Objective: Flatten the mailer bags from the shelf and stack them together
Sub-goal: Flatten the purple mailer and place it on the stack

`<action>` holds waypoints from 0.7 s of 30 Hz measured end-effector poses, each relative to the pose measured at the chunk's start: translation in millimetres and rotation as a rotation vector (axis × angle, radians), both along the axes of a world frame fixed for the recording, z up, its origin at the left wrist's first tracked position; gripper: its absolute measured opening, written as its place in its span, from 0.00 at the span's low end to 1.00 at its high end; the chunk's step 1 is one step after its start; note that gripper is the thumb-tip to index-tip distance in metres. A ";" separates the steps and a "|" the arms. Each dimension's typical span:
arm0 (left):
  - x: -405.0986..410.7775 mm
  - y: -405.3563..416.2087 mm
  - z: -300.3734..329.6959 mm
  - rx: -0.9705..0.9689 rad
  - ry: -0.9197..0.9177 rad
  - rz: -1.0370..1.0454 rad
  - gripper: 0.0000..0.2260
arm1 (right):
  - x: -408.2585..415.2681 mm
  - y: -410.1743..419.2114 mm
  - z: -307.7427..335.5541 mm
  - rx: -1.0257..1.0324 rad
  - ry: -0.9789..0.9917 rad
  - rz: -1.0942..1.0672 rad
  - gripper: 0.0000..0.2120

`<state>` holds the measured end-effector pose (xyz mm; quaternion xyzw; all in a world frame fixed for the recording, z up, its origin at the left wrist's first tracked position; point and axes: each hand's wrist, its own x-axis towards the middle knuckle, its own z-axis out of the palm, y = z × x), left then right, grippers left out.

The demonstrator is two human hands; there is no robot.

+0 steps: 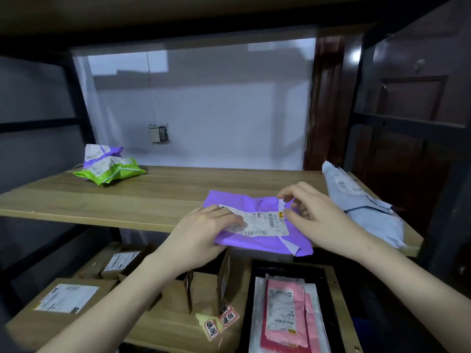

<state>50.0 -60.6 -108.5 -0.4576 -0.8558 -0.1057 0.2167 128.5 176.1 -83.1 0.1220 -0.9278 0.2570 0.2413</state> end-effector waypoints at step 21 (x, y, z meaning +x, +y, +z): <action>134.3 -15.7 -56.7 -0.008 0.075 -0.410 0.14 | 81.6 -6.2 -107.4 -0.431 -0.758 0.055 0.14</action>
